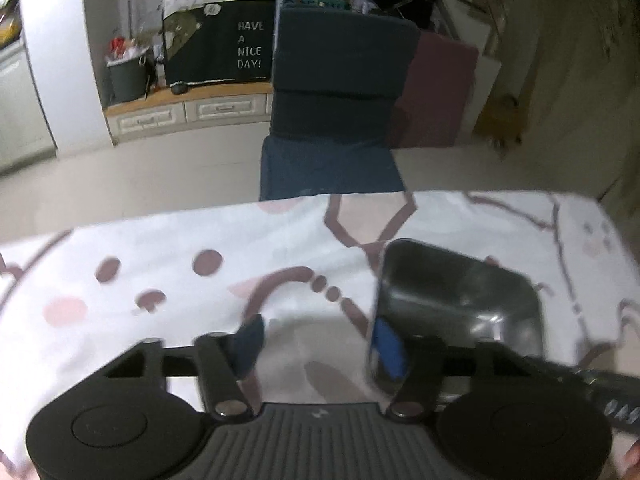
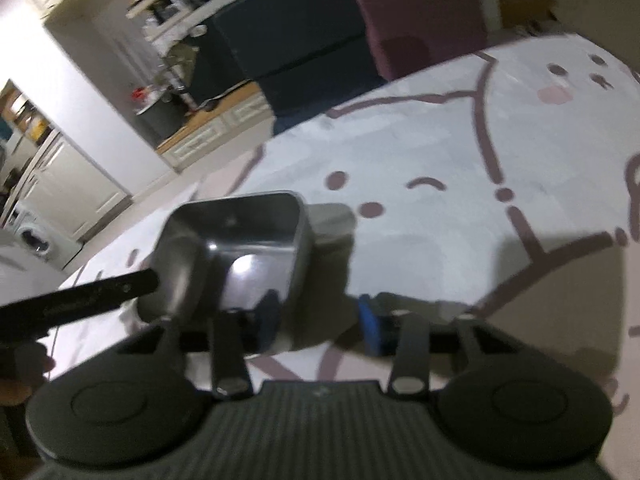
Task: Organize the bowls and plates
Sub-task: 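Close the left gripper on the second tray rim while the right gripper closes too, then lift the second steel tray with both grippers and carry it toward the bowl stack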
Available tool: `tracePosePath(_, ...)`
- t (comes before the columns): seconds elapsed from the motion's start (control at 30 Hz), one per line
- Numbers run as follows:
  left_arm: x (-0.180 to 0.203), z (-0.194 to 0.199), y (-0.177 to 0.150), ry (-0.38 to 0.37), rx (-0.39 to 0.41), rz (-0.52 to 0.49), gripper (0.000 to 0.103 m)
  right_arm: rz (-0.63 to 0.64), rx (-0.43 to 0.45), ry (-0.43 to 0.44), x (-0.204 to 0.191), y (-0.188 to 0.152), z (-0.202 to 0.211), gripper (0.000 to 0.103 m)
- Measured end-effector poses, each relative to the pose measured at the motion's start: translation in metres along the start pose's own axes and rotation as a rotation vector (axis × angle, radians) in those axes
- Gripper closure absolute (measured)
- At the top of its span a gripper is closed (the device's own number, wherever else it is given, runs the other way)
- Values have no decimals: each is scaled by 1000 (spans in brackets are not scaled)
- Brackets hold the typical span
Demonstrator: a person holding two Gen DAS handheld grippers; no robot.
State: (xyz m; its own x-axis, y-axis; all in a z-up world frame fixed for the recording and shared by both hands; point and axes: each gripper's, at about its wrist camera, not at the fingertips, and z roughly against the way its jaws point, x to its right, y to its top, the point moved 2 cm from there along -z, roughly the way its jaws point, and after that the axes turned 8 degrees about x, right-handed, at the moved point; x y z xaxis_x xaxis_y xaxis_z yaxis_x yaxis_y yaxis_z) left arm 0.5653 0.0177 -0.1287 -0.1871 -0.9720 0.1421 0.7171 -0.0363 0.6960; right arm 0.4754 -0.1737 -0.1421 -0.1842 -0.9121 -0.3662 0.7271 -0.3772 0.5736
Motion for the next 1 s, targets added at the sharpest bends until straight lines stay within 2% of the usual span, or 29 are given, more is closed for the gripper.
tracePosePath(0.07,3,2,-3,-17,10,29,64,37,11,17,-9,0,0,83)
tracePosePath(0.13,6,5,-4,-40,9,54,81,75,19,23,-16,-3,2,91)
tracePosePath(0.23,10,9,-4,-61,-3,80,96,129,33,9,-24,-5,4,92)
tracePosePath(0.33,13,14,-8,-68,-11,77,97,137,30,12,-21,-6,8,93)
tracePosePath(0.47,14,28,-19,-87,-18,123,99,150,19,7,-16,-5,10,95)
tracePosePath(0.6,22,49,-28,-64,-14,112,101,161,-1,-7,-15,-6,17,97)
tracePosePath(0.73,28,86,-30,-75,29,150,101,199,5,0,-18,-9,39,98)
tracePosePath(1.0,57,163,-45,-96,103,177,102,182,32,67,-8,-7,107,98)
